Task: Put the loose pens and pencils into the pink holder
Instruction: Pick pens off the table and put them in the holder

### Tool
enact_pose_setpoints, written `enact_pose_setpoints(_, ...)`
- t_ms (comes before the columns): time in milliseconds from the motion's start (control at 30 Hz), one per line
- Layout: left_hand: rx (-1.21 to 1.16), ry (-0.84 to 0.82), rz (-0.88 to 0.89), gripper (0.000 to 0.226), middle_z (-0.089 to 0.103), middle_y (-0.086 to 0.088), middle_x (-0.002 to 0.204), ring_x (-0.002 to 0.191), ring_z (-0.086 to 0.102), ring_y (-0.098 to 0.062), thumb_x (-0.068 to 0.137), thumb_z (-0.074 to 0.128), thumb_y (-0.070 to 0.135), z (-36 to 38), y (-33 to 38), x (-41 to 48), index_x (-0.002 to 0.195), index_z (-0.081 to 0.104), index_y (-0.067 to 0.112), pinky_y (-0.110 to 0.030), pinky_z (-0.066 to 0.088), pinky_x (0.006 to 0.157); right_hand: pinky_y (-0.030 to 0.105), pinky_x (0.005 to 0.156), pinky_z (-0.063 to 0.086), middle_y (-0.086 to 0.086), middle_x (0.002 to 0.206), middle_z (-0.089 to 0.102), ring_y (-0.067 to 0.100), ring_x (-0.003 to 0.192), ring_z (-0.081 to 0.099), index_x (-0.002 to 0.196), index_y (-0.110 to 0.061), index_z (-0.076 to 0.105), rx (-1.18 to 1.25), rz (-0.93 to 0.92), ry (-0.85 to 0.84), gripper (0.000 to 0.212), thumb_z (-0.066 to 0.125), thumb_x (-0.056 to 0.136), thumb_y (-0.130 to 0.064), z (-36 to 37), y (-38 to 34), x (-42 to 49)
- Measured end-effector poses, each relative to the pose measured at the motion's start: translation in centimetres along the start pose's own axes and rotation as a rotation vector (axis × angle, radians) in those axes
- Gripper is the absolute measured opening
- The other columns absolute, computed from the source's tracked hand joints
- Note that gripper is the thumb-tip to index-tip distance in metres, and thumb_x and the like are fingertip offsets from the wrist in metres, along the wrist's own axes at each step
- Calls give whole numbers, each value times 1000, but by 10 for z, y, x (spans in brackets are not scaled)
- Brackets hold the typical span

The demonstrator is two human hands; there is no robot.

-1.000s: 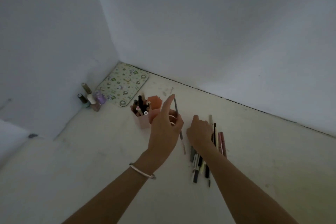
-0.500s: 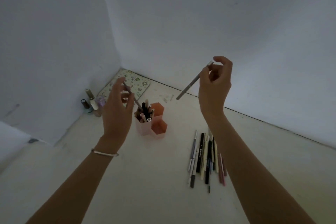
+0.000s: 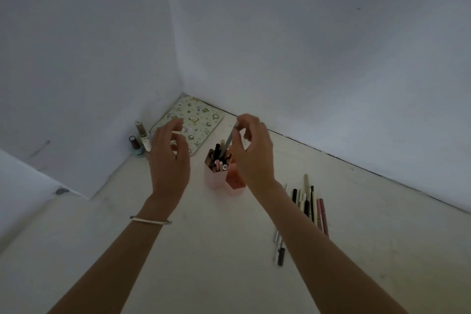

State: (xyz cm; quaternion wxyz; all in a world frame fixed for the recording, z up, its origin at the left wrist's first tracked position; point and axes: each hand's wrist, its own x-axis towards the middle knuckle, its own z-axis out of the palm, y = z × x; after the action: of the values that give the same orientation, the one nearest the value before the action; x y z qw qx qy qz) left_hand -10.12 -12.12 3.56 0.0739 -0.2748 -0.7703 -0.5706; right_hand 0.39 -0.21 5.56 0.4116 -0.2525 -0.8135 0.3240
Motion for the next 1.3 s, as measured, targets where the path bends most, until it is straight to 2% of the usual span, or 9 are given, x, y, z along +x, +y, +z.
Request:
enact_pose_setpoints(200,-81,-17,-2,33,59,7,103,85,62,-14,91,45,0,5,25,-6,117,58,17,-6,44,70,39,86,45,6,98,64,24,94,55,85,-11,74,-307,-158,-290,17,57,81,-9,7,25,-27)
enact_pose_setpoints(333,-146,-164,143,18,58,5,93,78,59,-6,90,46,7,32,58,-45,101,56,19,-19,51,68,31,89,44,4,102,63,19,98,55,93,-11,71,-209,4,-40,24,51,80,-6,-25,34,-19)
enact_pose_setpoints(433,-106,-442,204,14,53,10,85,67,51,-1,88,45,12,69,72,-89,95,53,20,-13,46,61,17,78,45,-3,99,61,16,88,55,97,-11,66,-170,145,120,33,47,72,1,-64,48,-7)
enact_pose_setpoints(500,67,-598,92,12,55,10,86,68,51,-2,88,49,14,97,67,-113,95,54,21,-11,45,62,11,72,39,-7,97,60,15,81,54,97,-12,66,-179,219,168,34,48,73,4,-89,59,-6)
enact_pose_setpoints(600,372,-802,-150,12,60,1,95,85,58,-17,91,49,24,132,50,-132,97,56,17,-28,49,76,17,71,40,-8,92,61,10,74,53,93,-15,66,-178,356,206,34,49,76,8,-120,78,-15)
enact_pose_setpoints(733,604,-953,-205,28,62,-6,110,101,61,-24,97,47,36,161,41,-150,106,58,12,-31,46,78,17,68,39,-13,82,58,3,67,50,88,-17,67,-194,467,209,32,50,76,8,-144,98,-39)
enact_pose_setpoints(1067,501,-978,-445,30,69,-11,106,96,66,-27,96,51,30,172,36,-138,106,66,6,-33,52,79,19,65,45,-14,81,62,4,65,54,90,-19,67,-163,561,128,29,50,81,3,-147,121,-58)
enact_pose_setpoints(1200,214,-741,-408,16,68,-6,90,83,67,-25,97,53,24,149,44,-100,99,59,10,-43,57,78,24,56,46,0,74,63,13,57,55,103,-11,62,-302,666,-183,19,51,88,-8,-121,128,-53)
enact_pose_setpoints(1300,64,-603,-336,12,65,-1,81,72,64,-16,96,56,23,128,62,-73,99,58,11,-35,57,71,28,63,47,11,93,66,21,72,57,105,-5,56,-480,704,-444,18,50,89,-8,-96,129,-60)
